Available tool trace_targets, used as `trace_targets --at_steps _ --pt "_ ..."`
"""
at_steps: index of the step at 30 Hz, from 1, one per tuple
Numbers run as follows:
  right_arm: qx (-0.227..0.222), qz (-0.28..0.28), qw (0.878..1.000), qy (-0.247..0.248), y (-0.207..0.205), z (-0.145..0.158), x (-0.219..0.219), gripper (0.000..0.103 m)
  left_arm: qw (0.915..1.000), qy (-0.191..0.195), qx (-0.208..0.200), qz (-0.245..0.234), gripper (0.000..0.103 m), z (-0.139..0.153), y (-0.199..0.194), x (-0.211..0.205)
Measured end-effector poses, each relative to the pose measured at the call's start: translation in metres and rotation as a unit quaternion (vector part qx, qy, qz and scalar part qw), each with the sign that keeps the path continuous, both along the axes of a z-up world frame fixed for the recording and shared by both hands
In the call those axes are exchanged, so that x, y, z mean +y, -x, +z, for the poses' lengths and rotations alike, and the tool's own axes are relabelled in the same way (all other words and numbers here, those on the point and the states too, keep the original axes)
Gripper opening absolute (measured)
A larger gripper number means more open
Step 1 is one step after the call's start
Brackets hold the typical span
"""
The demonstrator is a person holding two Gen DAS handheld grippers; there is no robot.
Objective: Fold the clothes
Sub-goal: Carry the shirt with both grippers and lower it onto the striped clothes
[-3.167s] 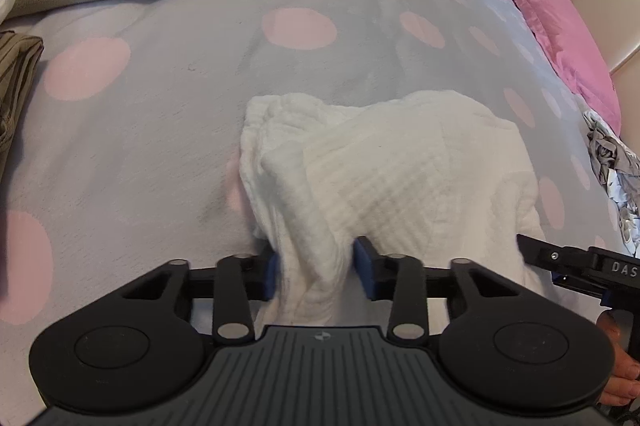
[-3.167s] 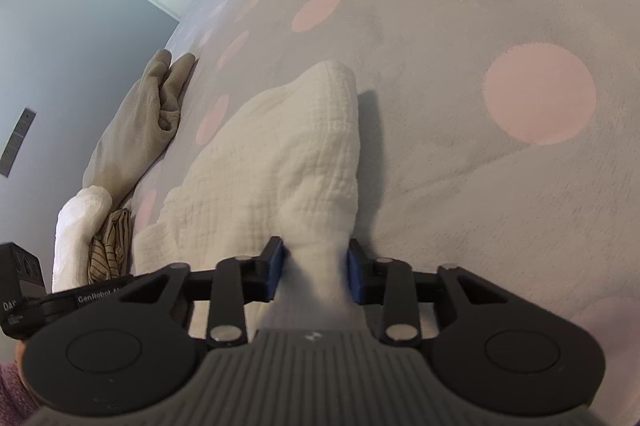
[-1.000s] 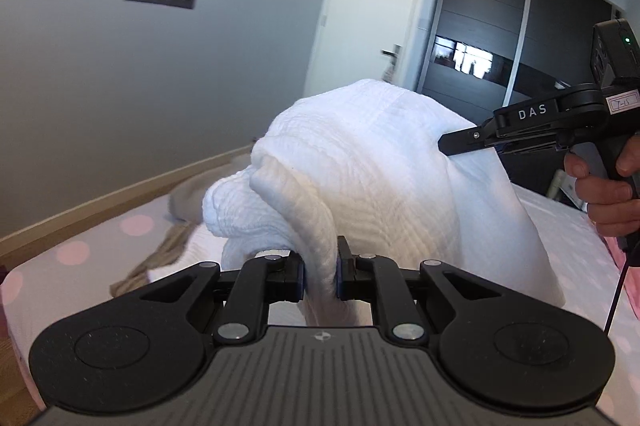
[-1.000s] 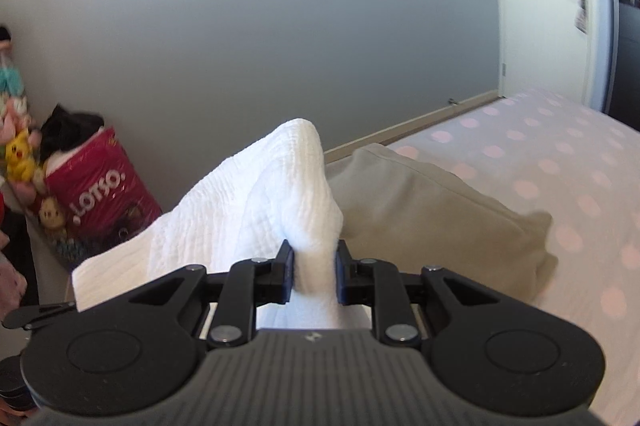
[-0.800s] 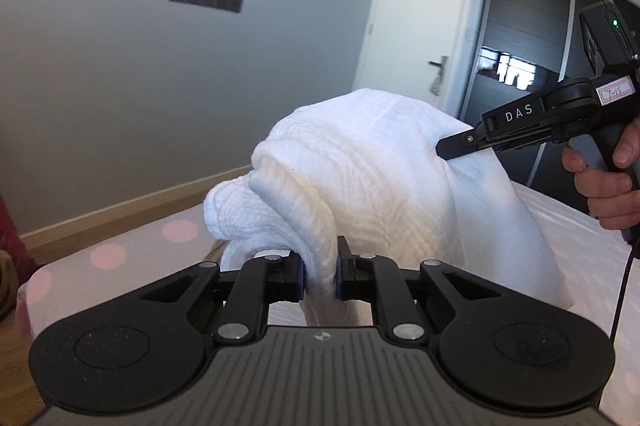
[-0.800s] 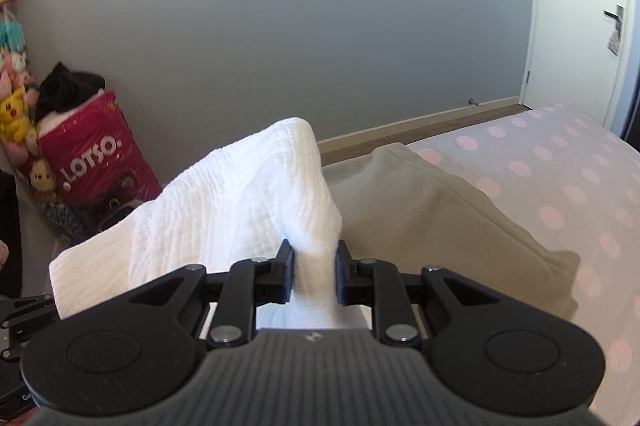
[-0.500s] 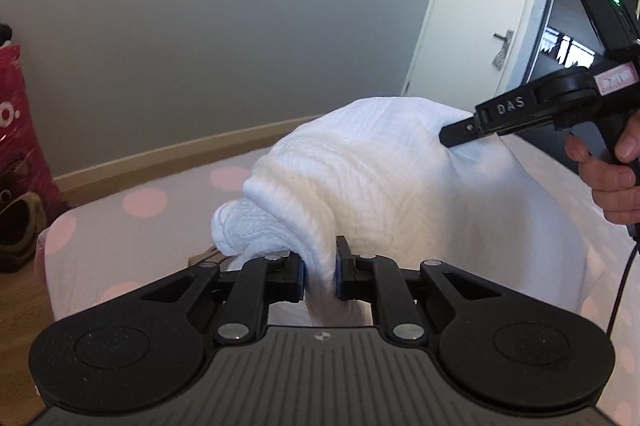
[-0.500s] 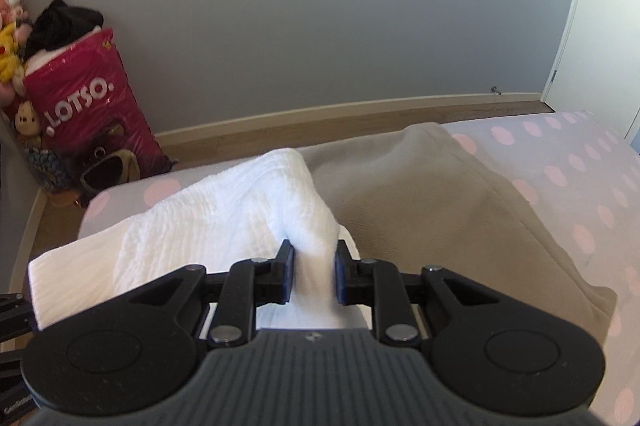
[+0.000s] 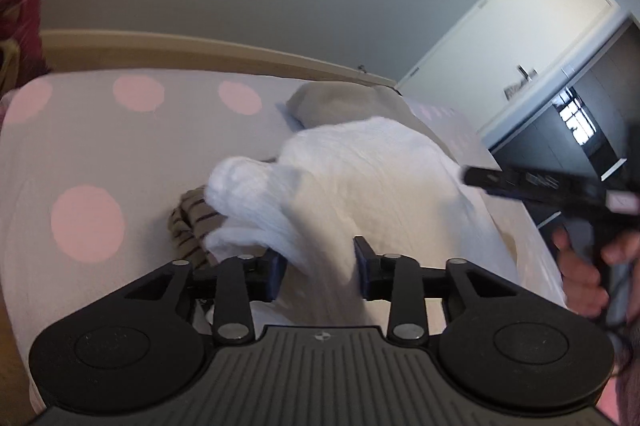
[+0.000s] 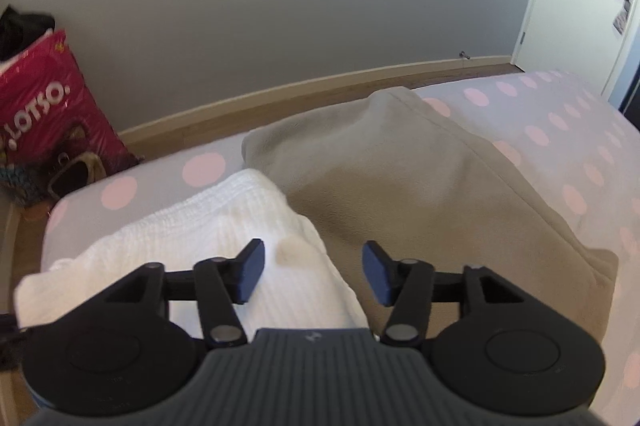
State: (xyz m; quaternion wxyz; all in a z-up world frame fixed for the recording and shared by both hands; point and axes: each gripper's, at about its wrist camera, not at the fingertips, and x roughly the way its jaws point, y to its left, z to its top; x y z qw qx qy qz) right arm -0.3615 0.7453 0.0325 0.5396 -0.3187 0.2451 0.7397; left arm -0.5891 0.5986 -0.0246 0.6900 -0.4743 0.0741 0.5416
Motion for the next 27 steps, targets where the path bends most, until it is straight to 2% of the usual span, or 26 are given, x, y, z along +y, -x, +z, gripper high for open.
trace_targets --at_steps 4,7,11,14,17,20,21,23,24,25,27 --pt "0.029 -0.040 0.999 0.017 -0.038 0.005 -0.025 0.060 0.9999 0.010 -0.008 0.007 0.034 -0.009 0.016 -0.005" --pt "0.059 -0.080 0.995 0.023 -0.070 0.001 -0.050 0.065 1.0000 0.003 0.005 0.008 0.034 -0.010 0.019 -0.005" --pt "0.139 -0.153 0.978 0.040 -0.118 -0.021 -0.084 0.069 0.9993 -0.011 0.036 0.005 0.034 -0.009 0.016 0.002" --pt "0.222 -0.208 0.951 0.054 -0.147 -0.049 -0.111 0.069 0.9991 -0.010 0.042 0.005 0.034 -0.010 0.016 0.004" --pt "0.311 -0.268 0.910 0.059 -0.166 -0.077 -0.131 0.072 0.9994 -0.002 0.034 0.007 0.036 -0.012 0.017 0.008" --pt "0.369 -0.318 0.871 0.068 -0.172 -0.100 -0.137 0.074 0.9993 0.004 0.030 0.021 0.036 -0.012 0.017 0.013" --pt "0.383 -0.324 0.862 0.074 -0.170 -0.106 -0.136 0.073 0.9991 0.004 0.035 0.024 0.036 -0.011 0.016 0.014" --pt "0.400 -0.323 0.854 0.082 -0.163 -0.110 -0.134 0.061 0.9984 0.000 0.051 0.025 0.036 -0.010 0.012 0.015" --pt "0.398 -0.322 0.855 0.082 -0.158 -0.109 -0.133 0.046 0.9978 -0.004 0.062 0.025 0.036 -0.010 0.010 0.014" --pt "0.390 -0.320 0.859 0.080 -0.153 -0.106 -0.132 0.031 0.9969 -0.010 0.075 0.023 0.033 -0.009 0.009 0.013" --pt "0.362 -0.316 0.875 0.063 -0.146 -0.092 -0.132 0.016 0.9939 -0.030 0.105 0.017 0.020 -0.006 0.004 0.009"
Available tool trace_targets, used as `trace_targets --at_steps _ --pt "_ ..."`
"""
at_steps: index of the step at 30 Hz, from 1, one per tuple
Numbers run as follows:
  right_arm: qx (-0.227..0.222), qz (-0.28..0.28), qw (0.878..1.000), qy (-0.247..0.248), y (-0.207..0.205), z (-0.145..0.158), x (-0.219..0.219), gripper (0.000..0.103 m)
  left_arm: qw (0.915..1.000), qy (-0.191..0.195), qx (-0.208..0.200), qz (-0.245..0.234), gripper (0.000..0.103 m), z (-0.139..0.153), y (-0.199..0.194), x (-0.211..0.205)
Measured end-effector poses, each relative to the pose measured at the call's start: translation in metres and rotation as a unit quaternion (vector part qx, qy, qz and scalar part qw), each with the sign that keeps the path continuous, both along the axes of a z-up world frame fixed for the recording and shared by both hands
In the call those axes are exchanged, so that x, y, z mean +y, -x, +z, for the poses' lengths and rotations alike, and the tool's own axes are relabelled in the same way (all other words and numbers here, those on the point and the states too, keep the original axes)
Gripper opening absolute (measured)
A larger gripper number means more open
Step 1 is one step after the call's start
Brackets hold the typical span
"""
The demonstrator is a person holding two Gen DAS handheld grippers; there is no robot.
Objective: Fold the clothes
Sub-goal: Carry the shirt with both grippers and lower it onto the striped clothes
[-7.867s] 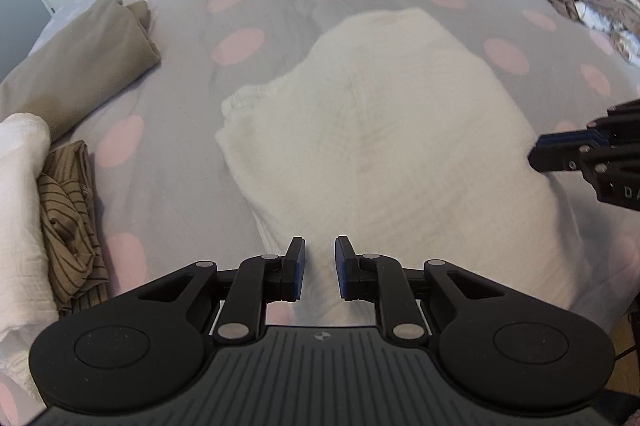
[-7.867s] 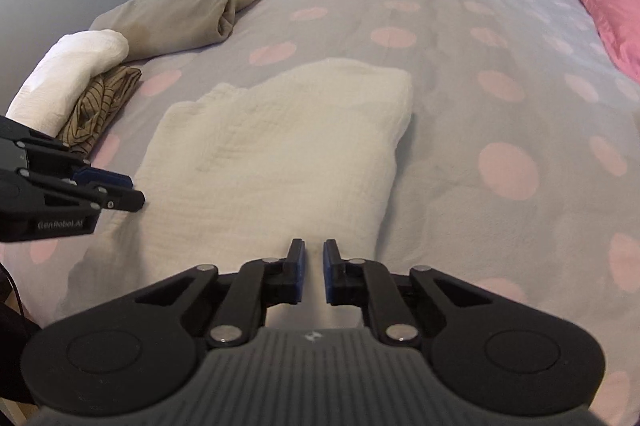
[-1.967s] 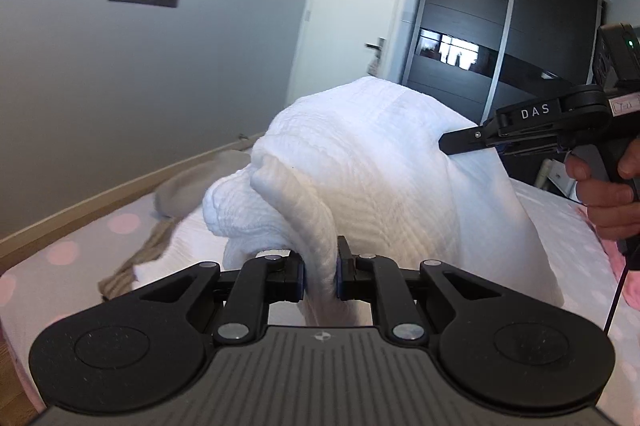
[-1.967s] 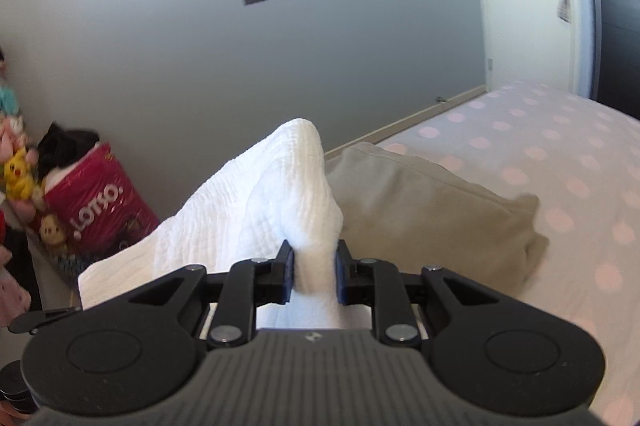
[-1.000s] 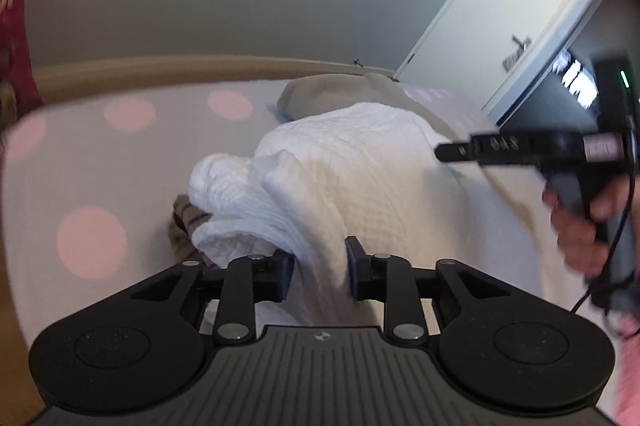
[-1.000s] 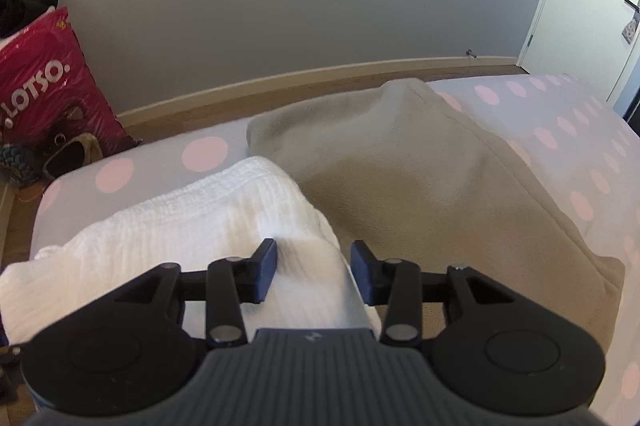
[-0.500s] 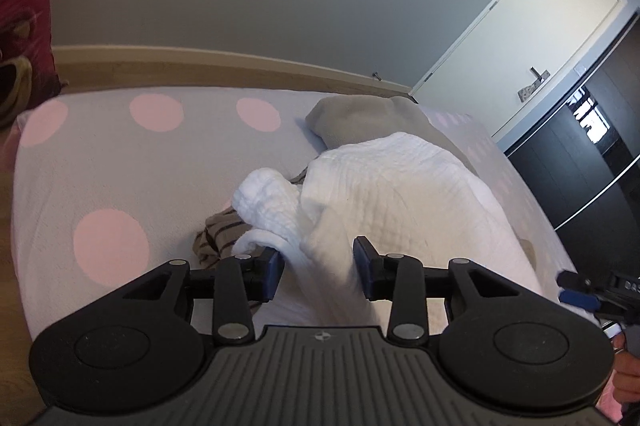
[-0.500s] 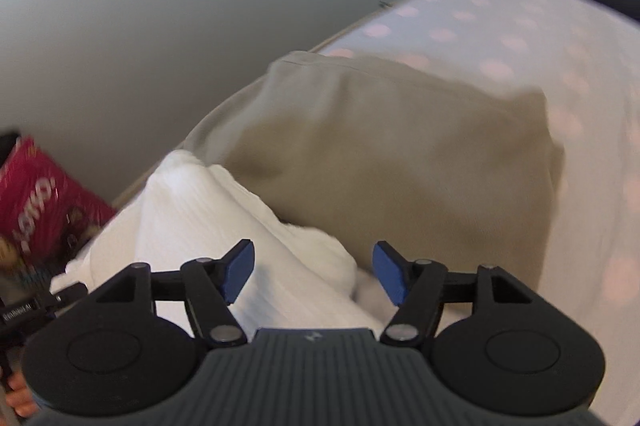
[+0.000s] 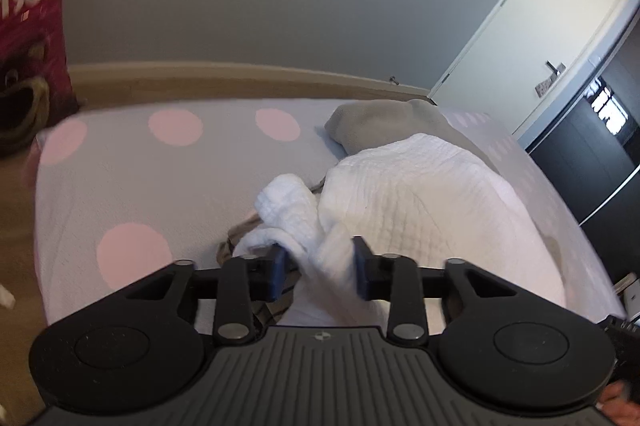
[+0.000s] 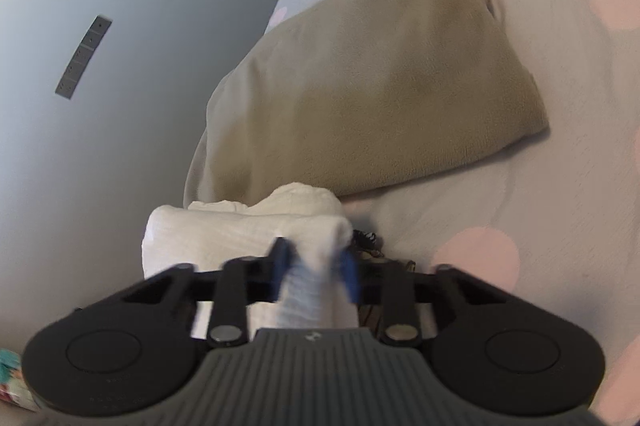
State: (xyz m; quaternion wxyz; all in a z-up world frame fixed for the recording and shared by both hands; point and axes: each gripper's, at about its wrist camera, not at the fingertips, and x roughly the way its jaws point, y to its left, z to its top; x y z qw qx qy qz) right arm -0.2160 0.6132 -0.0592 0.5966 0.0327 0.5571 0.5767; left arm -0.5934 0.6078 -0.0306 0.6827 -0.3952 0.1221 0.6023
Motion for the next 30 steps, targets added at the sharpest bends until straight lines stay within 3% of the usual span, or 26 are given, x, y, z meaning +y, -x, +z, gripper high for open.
trace_targets --at_steps 3,6,10,19,22,27,30 --pt "-0.057 0.010 0.998 -0.026 0.008 0.029 0.001 0.012 0.9990 -0.037 0.027 -0.006 0.010 0.010 -0.003 -0.009" --pt "-0.147 0.032 0.988 -0.027 0.023 0.054 0.010 0.011 0.9965 -0.068 0.049 -0.009 0.009 0.020 -0.009 -0.016" --pt "-0.247 0.059 0.967 -0.004 0.045 0.055 0.025 0.010 0.9964 -0.042 0.073 -0.011 0.009 0.014 -0.014 -0.010" --pt "-0.297 0.082 0.950 0.047 0.047 0.009 0.035 0.010 0.9917 0.012 0.125 -0.028 0.009 -0.009 -0.024 0.002" --pt "-0.323 0.100 0.939 0.059 0.055 -0.002 0.038 0.010 0.9890 0.019 0.141 -0.039 0.009 -0.014 -0.029 0.003" --pt "-0.352 0.116 0.926 0.071 0.066 -0.004 0.044 0.011 0.9884 0.022 0.144 -0.045 0.009 -0.013 -0.031 0.001" --pt "-0.373 0.117 0.918 0.061 0.069 0.009 0.036 0.021 0.9891 0.013 0.143 -0.036 0.018 -0.006 -0.027 -0.004"
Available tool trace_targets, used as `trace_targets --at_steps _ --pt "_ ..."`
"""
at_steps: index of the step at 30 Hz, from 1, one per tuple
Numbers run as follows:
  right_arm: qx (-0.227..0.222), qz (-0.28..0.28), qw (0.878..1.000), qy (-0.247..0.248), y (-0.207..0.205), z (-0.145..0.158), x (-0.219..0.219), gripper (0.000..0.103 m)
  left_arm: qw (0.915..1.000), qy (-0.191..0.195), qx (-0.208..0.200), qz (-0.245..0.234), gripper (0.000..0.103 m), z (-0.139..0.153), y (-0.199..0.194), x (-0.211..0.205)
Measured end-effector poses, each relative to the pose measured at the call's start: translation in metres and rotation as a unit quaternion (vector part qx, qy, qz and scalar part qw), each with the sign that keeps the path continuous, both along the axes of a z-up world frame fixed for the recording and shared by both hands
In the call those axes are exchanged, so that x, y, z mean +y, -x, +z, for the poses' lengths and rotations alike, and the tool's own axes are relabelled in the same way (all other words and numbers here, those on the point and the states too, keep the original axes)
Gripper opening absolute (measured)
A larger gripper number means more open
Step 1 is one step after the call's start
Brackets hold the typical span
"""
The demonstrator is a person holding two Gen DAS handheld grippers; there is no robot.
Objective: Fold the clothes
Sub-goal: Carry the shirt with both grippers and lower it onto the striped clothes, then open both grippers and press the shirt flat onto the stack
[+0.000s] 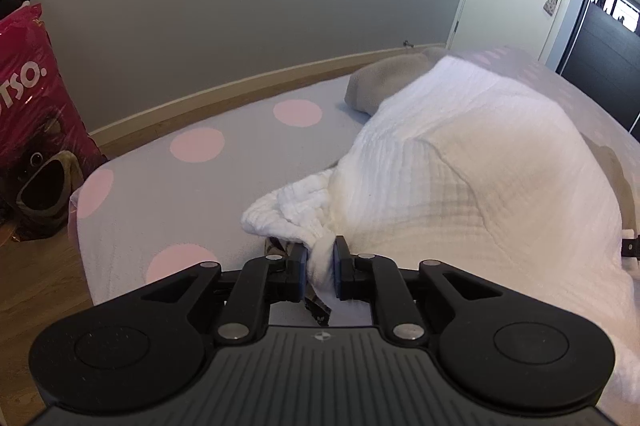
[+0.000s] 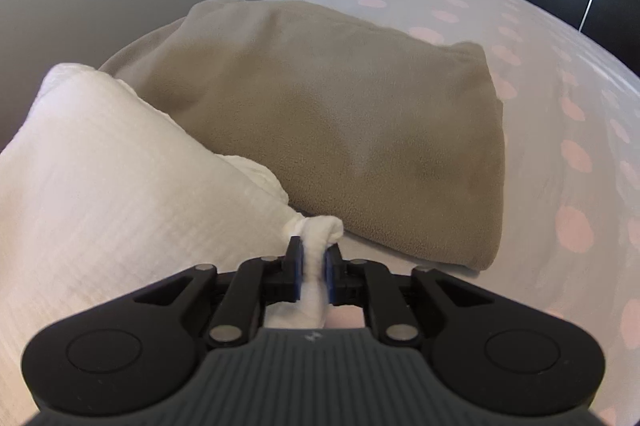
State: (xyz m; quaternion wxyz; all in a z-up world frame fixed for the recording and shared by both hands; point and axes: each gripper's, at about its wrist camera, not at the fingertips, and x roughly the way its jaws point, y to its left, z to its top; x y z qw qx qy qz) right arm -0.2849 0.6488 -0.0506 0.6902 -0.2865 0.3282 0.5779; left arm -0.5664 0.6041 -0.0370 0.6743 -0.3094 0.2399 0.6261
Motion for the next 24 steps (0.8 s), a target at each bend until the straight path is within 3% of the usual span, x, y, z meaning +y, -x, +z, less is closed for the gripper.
trace_targets --at_steps 1,2,7,12,15,19,24 --pt "-0.008 0.003 1.000 -0.008 0.000 0.006 -0.005 0.030 1.0000 -0.003 0.004 0.005 0.021 0.003 0.002 -0.002" --pt "-0.017 0.008 1.000 -0.015 0.000 0.012 -0.010 0.032 0.9999 -0.006 0.009 0.011 0.025 0.006 0.004 -0.004" --pt "-0.038 0.045 0.997 -0.050 0.008 0.044 -0.049 0.033 0.9985 -0.027 0.035 0.033 0.026 0.026 0.008 -0.019" --pt "-0.032 0.103 0.993 -0.055 0.043 0.059 -0.088 0.035 0.9972 -0.068 0.031 -0.007 0.026 0.046 0.000 -0.042" --pt "-0.013 0.138 0.989 -0.044 0.070 0.053 -0.103 0.039 0.9957 -0.075 0.021 -0.051 0.028 0.048 -0.015 -0.046" --pt "0.006 0.166 0.986 -0.030 0.101 0.036 -0.108 0.044 0.9922 -0.068 0.043 -0.095 0.032 0.038 -0.039 -0.045" --pt "0.003 0.162 0.987 0.006 0.118 0.004 -0.098 0.045 0.9887 -0.014 0.090 -0.119 0.036 0.003 -0.059 -0.030"
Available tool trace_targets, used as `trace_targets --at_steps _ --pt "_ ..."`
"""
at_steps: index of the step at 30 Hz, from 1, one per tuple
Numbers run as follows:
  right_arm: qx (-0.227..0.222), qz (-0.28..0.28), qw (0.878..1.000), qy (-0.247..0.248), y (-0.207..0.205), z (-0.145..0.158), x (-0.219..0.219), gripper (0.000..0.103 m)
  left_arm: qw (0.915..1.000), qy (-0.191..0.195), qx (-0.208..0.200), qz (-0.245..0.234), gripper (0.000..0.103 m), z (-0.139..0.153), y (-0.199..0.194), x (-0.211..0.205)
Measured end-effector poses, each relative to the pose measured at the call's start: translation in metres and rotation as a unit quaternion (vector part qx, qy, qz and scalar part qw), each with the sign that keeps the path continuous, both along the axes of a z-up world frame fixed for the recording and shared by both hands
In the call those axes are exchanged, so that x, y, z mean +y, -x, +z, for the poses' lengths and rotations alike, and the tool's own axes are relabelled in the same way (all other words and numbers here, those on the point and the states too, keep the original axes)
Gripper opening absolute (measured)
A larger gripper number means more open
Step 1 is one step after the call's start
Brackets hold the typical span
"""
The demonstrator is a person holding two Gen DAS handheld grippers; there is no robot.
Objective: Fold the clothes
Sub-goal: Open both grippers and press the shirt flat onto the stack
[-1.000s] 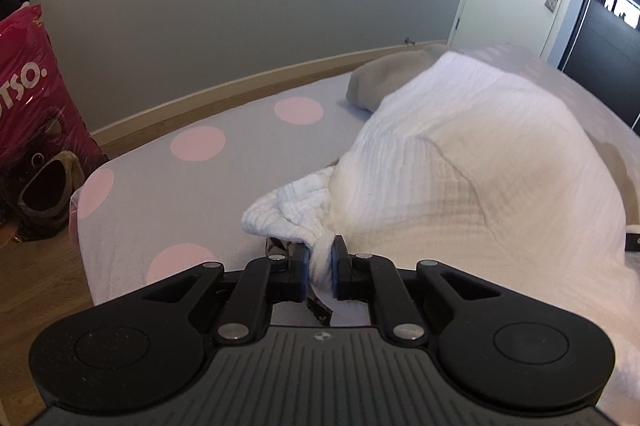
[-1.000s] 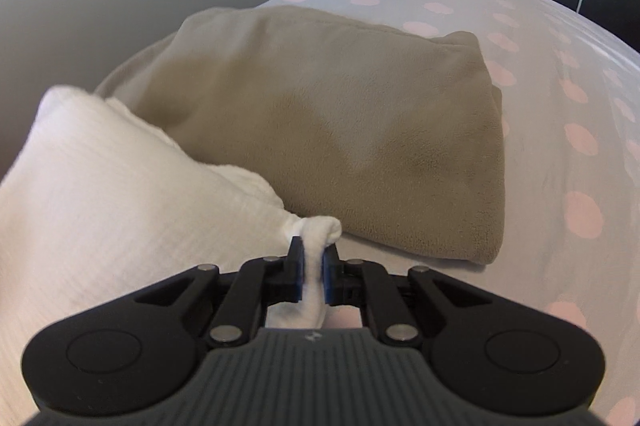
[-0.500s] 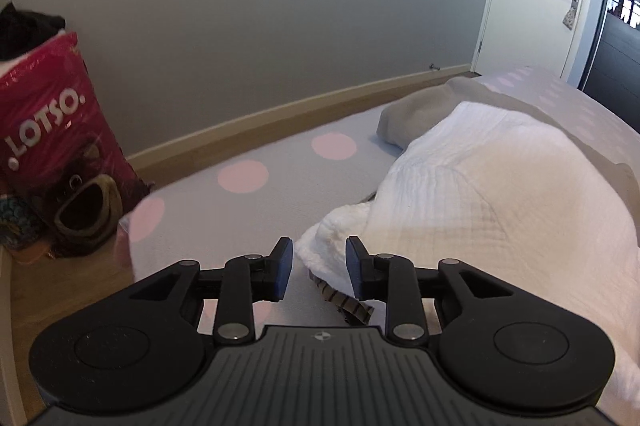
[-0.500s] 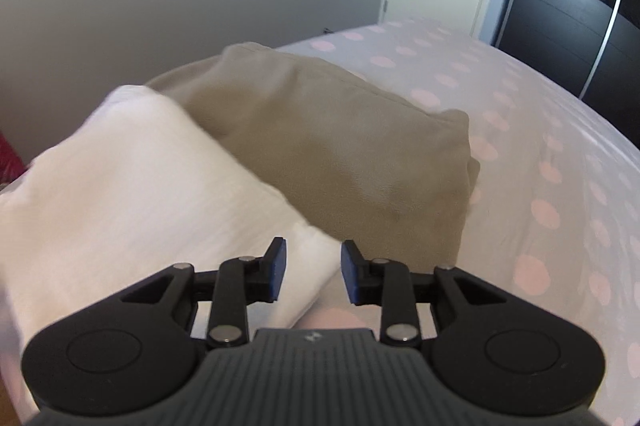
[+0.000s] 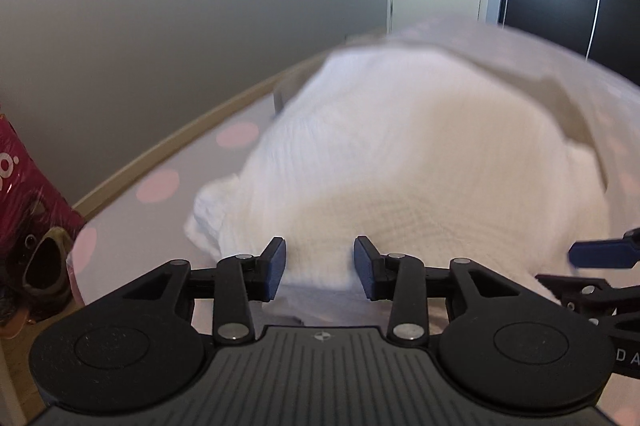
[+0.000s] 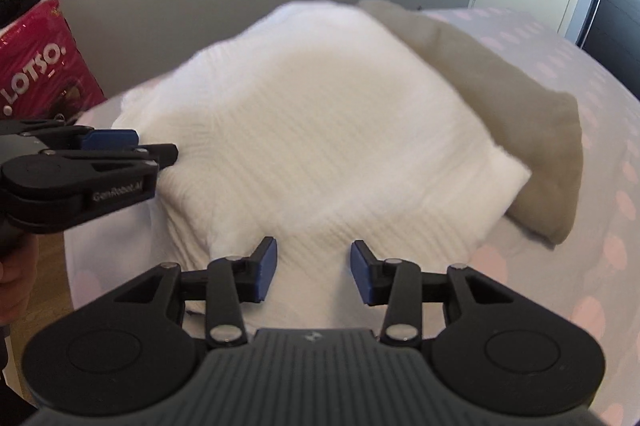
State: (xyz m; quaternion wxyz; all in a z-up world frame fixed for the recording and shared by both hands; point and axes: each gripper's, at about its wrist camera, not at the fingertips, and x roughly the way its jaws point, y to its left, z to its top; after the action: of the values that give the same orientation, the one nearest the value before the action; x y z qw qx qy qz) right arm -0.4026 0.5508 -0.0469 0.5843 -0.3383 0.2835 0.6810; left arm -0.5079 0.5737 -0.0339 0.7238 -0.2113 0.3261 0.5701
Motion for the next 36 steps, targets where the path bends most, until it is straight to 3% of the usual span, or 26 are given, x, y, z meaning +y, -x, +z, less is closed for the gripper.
trace_targets --at_steps 5,10,14,21,24,29,36 --pt "0.009 0.001 1.000 0.014 -0.005 0.001 0.004 0.046 1.0000 0.009 0.005 -0.001 0.041 -0.007 0.001 0.007" --pt "-0.011 0.013 1.000 -0.009 -0.011 0.037 0.003 0.046 0.9997 -0.018 -0.012 0.009 0.041 0.014 0.006 0.005" --pt "-0.033 0.000 0.999 -0.038 -0.021 0.065 0.028 0.044 0.9988 -0.026 -0.040 0.011 0.041 0.037 0.010 0.017" --pt "-0.008 -0.046 0.998 -0.044 -0.040 0.082 0.079 0.044 0.9970 -0.044 -0.023 -0.060 0.036 0.070 -0.025 0.066" --pt "0.003 -0.056 0.998 -0.029 -0.044 0.077 0.097 0.036 0.9945 -0.041 -0.018 -0.095 0.036 0.080 -0.049 0.093" --pt "0.013 -0.052 0.999 0.011 -0.044 0.052 0.125 0.033 0.9937 0.002 -0.011 -0.112 0.032 0.067 -0.084 0.136" --pt "0.028 -0.052 0.997 0.048 -0.044 0.015 0.152 0.035 0.9916 0.086 0.046 -0.085 0.031 0.006 -0.091 0.177"
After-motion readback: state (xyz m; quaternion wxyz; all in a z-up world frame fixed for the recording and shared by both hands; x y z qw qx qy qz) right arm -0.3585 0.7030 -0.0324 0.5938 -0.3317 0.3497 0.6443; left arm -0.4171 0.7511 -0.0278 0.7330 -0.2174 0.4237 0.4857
